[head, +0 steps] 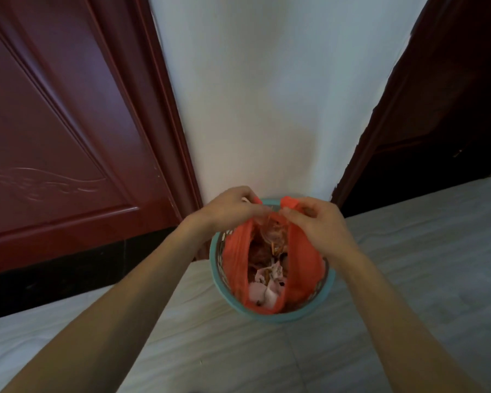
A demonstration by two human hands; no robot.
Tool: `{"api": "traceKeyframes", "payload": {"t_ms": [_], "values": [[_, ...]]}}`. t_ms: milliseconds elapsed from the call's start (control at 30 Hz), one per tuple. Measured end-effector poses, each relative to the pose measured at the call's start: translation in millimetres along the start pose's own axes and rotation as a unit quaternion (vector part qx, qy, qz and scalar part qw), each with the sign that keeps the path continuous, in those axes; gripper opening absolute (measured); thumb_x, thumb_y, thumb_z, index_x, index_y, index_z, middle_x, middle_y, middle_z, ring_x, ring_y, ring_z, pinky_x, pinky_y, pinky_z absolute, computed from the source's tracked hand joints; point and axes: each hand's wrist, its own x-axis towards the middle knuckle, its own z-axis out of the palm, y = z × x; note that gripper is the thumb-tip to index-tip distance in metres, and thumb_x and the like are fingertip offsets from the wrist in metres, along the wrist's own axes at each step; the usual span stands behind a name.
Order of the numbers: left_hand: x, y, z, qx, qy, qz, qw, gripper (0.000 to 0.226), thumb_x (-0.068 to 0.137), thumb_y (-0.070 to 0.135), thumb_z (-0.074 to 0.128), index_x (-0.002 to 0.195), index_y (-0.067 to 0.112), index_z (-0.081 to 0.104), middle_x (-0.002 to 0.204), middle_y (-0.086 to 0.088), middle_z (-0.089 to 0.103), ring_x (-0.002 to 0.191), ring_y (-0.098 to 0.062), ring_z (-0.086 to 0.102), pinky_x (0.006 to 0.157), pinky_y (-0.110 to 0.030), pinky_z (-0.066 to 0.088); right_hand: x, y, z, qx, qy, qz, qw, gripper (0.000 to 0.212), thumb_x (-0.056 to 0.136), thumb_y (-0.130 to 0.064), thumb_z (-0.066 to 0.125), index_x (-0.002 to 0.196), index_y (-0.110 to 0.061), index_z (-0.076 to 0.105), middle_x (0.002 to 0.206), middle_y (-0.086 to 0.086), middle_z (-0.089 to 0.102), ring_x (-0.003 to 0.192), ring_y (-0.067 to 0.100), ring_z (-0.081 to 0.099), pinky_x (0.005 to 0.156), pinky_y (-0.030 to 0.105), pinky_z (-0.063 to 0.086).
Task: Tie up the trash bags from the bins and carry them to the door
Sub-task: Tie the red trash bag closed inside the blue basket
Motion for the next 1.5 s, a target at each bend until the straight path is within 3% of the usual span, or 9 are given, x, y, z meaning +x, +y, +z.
{"api": "traceKeyframes", "payload": {"t_ms": [100,233,467,667,800,933,1167,1367,1500], "values": [[-3,-3,21,0.12,-0.006,0.048,0.992,0.035,0.075,0.037,0.08,0.098,0.02,0.06,0.092,0.003,0.071,0.084,-0.014,0.064,0.078,-0.029,0.05,2,2,-3,-0.133,0.002,-0.079,0.988,0.015,0.083,-0.029,0.077,0.071,-0.037,0.071,0.069,-0.014,0.066,0.07,-0.002,0.061,0.07,0.017,0.046],[0,-12,39,0.27,0.045,0.128,0.953,0.04,0.078,0.055,0.067,0.102,0.025,0.058,0.103,-0.001,0.07,0.095,-0.024,0.064,0.08,-0.039,0.052,1,9,2,-0.057,-0.015,-0.072,0.996,0.025,0.083,-0.027,0.077,0.068,-0.047,0.072,0.076,-0.018,0.068,0.074,-0.004,0.062,0.073,0.012,0.046],[13,-23,32,0.214,0.095,0.149,0.961,0.017,0.083,0.045,0.061,0.086,0.029,0.067,0.082,0.007,0.07,0.083,-0.017,0.066,0.076,-0.036,0.051,2,49,11,-0.186,-0.043,-0.117,0.975,0.053,0.088,-0.048,0.057,0.139,-0.038,0.044,0.134,-0.012,0.058,0.125,0.01,0.054,0.104,0.037,0.044],[16,-25,31,0.205,0.114,0.139,0.962,0.021,0.084,0.048,0.056,0.095,0.032,0.066,0.09,0.008,0.071,0.091,-0.019,0.066,0.081,-0.035,0.052,-6,49,33,-0.2,-0.007,-0.076,0.977,0.039,0.098,-0.058,0.032,0.112,-0.035,0.06,0.095,-0.014,0.067,0.087,-0.001,0.063,0.072,0.019,0.048],[18,-34,19,0.172,0.177,0.088,0.965,0.015,0.085,0.046,0.055,0.093,0.037,0.065,0.087,0.011,0.071,0.089,-0.015,0.066,0.081,-0.033,0.053,-12,40,30,-0.135,0.001,-0.056,0.989,0.01,0.093,-0.047,0.057,0.101,-0.041,0.054,0.092,-0.025,0.062,0.084,-0.014,0.057,0.069,0.008,0.039],[18,-35,22,0.122,0.191,0.074,0.971,0.012,0.085,0.043,0.061,0.087,0.033,0.069,0.075,0.013,0.069,0.081,-0.009,0.065,0.075,-0.028,0.051,-20,43,27,-0.179,0.017,-0.113,0.977,0.015,0.097,-0.04,0.052,0.112,-0.043,0.051,0.092,-0.037,0.053,0.089,-0.025,0.051,0.076,0.002,0.037],[1,-36,30,0.295,0.076,0.234,0.923,0.02,0.092,0.042,0.057,0.107,0.032,0.065,0.111,0.009,0.057,0.106,-0.012,0.055,0.088,-0.032,0.048,-8,68,32,-0.065,0.159,-0.007,0.985,0.023,0.092,-0.037,0.061,0.114,-0.042,0.056,0.1,-0.014,0.07,0.093,0.003,0.066,0.081,0.036,0.056],[7,-34,41,0.327,0.117,0.293,0.891,0.019,0.088,0.044,0.06,0.105,0.038,0.066,0.134,0.007,0.042,0.119,-0.017,0.037,0.095,-0.036,0.036,-10,48,33,0.007,-0.116,0.008,0.993,0.041,0.083,-0.003,0.066,0.107,-0.036,0.065,0.102,-0.008,0.071,0.094,0.001,0.066,0.075,0.015,0.05],[16,-31,51,0.239,0.11,0.231,0.937,0.012,0.084,0.041,0.068,0.094,0.034,0.07,0.135,0.01,0.04,0.12,-0.013,0.037,0.101,-0.03,0.036,-5,44,29,0.01,-0.085,0.014,0.996,0.023,0.09,-0.019,0.067,0.096,-0.041,0.068,0.103,-0.008,0.069,0.091,-0.003,0.065,0.072,0.011,0.049]]}}
